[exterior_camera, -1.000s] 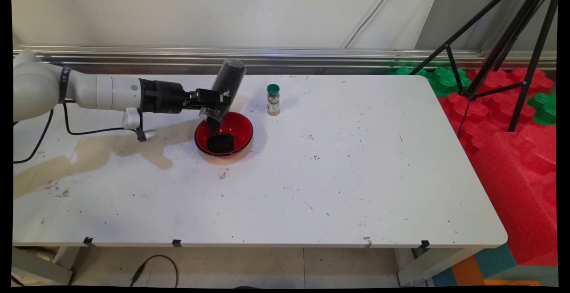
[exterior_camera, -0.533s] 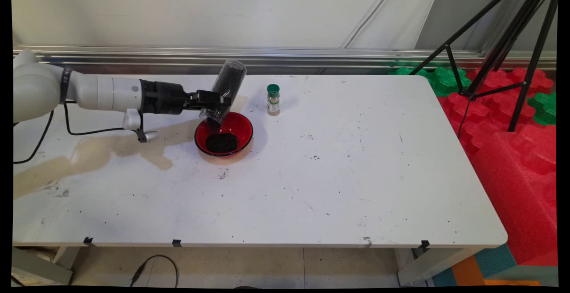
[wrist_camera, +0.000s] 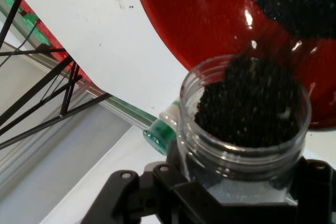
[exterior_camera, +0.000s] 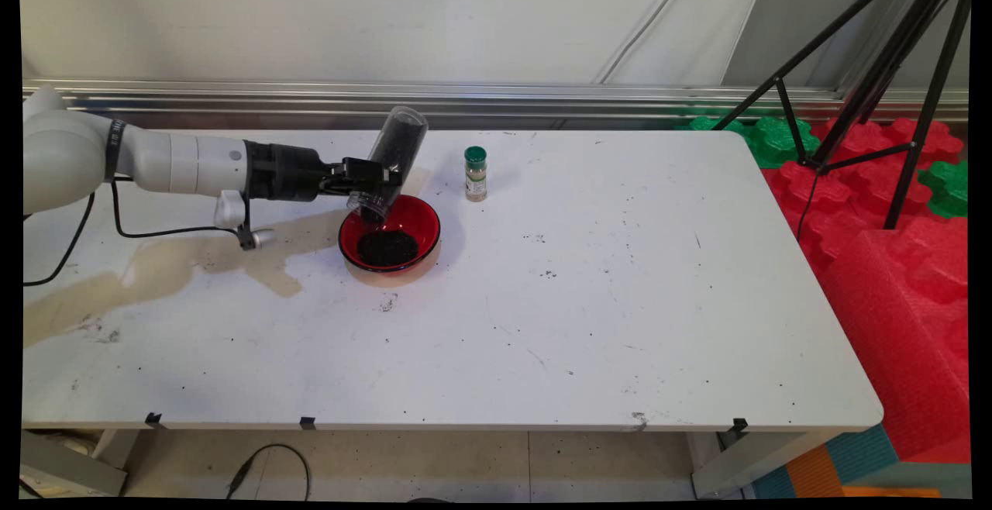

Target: Pour the black seasoning powder in the red bowl

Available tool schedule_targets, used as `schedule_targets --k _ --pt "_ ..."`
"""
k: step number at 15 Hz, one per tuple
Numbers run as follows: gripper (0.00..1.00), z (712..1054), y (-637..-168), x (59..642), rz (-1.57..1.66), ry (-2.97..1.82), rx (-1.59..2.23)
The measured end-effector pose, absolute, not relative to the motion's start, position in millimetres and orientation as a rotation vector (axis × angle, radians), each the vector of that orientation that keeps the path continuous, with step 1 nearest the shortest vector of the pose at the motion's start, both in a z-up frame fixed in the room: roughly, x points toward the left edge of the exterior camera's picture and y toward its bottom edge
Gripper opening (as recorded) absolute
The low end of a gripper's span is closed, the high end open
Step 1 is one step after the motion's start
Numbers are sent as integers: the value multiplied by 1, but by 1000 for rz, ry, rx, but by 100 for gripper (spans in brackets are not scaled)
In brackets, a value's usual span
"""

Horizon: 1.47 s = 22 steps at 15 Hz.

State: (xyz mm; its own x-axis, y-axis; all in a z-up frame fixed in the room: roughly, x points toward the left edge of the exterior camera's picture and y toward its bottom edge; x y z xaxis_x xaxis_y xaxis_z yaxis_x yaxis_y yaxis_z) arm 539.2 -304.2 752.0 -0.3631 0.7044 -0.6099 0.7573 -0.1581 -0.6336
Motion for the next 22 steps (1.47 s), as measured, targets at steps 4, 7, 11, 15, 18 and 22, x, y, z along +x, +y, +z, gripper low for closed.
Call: schedule_targets --k 4,7,11,15,18,22 --pt "0 752 -303 540 -1584 2069 1714" --pt "0 754 -302 540 -1588 2130 1681" --pt "0 758 -302 540 -1598 2239 1618" --pt "0 765 -301 540 -1601 2360 1544" --pt "0 772 -299 538 -1605 2449 1492" --pt "0 784 -296 535 -1612 2555 1420"
